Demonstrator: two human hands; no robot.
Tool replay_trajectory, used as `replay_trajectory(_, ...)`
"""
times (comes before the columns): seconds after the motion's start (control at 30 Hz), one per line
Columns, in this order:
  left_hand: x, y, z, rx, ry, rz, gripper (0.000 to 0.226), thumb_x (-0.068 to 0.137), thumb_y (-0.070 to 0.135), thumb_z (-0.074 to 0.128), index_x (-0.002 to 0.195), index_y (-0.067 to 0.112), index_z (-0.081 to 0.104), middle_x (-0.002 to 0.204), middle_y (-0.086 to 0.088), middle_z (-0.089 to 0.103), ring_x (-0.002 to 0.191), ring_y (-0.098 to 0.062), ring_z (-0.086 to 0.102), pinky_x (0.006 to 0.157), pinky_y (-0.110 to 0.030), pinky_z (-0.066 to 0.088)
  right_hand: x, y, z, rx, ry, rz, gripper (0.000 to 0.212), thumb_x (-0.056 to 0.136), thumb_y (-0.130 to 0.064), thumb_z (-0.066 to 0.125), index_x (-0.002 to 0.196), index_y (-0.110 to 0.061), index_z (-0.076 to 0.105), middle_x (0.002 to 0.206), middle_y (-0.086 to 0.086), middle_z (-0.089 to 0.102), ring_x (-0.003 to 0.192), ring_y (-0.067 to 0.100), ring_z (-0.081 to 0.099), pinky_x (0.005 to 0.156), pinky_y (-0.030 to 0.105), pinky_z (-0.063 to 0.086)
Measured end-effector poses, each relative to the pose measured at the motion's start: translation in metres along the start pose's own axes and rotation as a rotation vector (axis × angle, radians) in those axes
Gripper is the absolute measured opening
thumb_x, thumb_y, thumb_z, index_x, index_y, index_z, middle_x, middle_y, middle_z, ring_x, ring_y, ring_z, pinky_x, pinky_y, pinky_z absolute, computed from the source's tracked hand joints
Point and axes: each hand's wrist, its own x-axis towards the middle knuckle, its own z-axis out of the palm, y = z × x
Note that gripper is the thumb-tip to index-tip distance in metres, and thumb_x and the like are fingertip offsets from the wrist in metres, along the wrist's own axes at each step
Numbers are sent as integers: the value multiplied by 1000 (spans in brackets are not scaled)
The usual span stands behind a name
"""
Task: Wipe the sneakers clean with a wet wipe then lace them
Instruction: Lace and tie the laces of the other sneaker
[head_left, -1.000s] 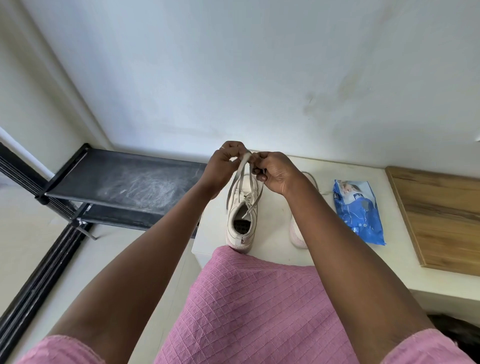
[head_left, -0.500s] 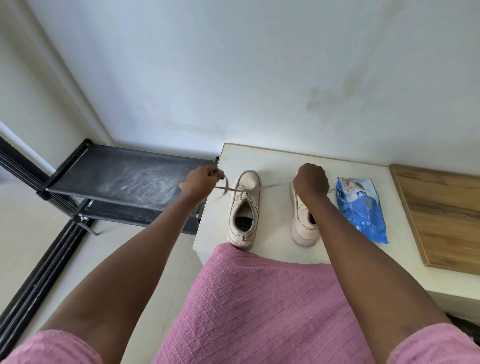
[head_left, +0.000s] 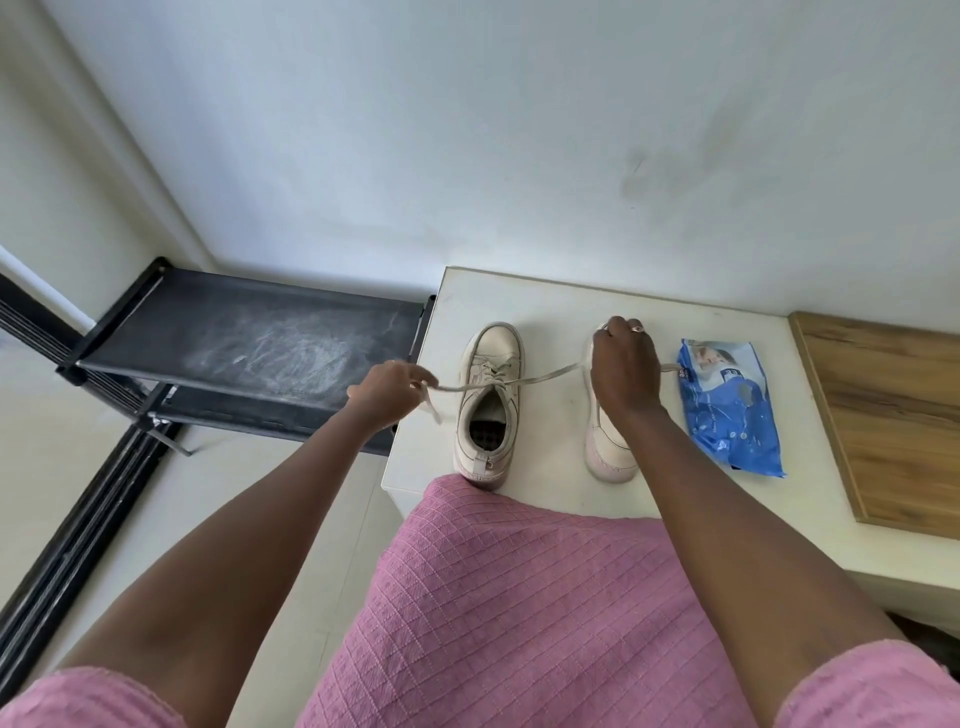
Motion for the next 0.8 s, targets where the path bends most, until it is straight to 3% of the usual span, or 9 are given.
replay_trajectory(0.07, 2, 11, 0, -31, 66, 32, 30, 90, 20, 53, 113, 32, 67, 135, 1, 50, 115, -18, 52, 93, -39, 44, -1, -8, 9, 73, 37, -169, 19, 61, 17, 56, 71, 4, 65, 79, 19, 61, 78, 35, 60, 64, 35, 50)
replay_trajectory(0.13, 3, 25, 4, -1, 73, 57, 24, 89, 37, 56, 111, 38, 67, 136, 13, 49, 122, -13, 48, 98, -43, 39, -8, -24, 22, 282, -90, -191, 19, 73, 11, 59, 84, 0, 71, 90, 16, 66, 88, 33, 60, 74, 30, 47)
replay_trajectory(0.27, 8, 45, 19, -75, 88, 74, 29, 80, 51, 65, 102, 33, 72, 105, 4, 72, 106, -16, 62, 99, -37, 38, -24, -51, 35, 668, -372, 146, 22, 79, -8, 72, 101, -7, 72, 101, 10, 71, 97, 20, 63, 85, 25, 45)
replay_trajectory(0.37, 8, 51, 24, 54, 189, 26, 26, 82, 51, 62, 98, 33, 72, 96, 6, 73, 101, -14, 61, 103, -39, 26, -27, -53, 35, 837, -355, 367, 15, 77, -6, 74, 91, -4, 73, 77, 8, 71, 67, 11, 61, 70, 20, 48)
replay_trajectory(0.43, 7, 56, 26, 82, 231, 28, 15, 88, 38, 60, 94, 29, 70, 91, 5, 72, 97, -18, 61, 99, -42, 21, -24, -56, 33, 787, -344, 412, 7, 77, -3, 71, 82, -4, 74, 66, 4, 66, 62, 12, 58, 65, 21, 46)
replay_trajectory(0.57, 5, 62, 27, 259, 242, 147, 21, 88, 8, 50, 90, 22, 66, 87, 0, 69, 96, -22, 58, 98, -47, 19, -15, -66, 36, 562, -318, 440, 18, 75, 4, 56, 74, -4, 72, 78, 14, 71, 77, 29, 64, 67, 35, 54)
replay_trajectory(0.7, 2, 52, 31, 239, 236, 225, 21, 87, 3, 47, 88, 17, 63, 87, 1, 65, 98, -21, 52, 97, -44, 15, -14, -67, 42, 447, -316, 457, 17, 76, 2, 54, 76, -1, 71, 81, 21, 68, 79, 38, 62, 68, 42, 55)
replay_trajectory(0.8, -3, 38, 43, 117, 289, 216, 21, 86, 1, 48, 86, 15, 64, 85, 0, 65, 95, -20, 51, 81, -33, 10, -19, -66, 44, 404, -320, 413, 19, 79, 1, 52, 79, 1, 71, 84, 23, 67, 81, 39, 62, 71, 44, 54)
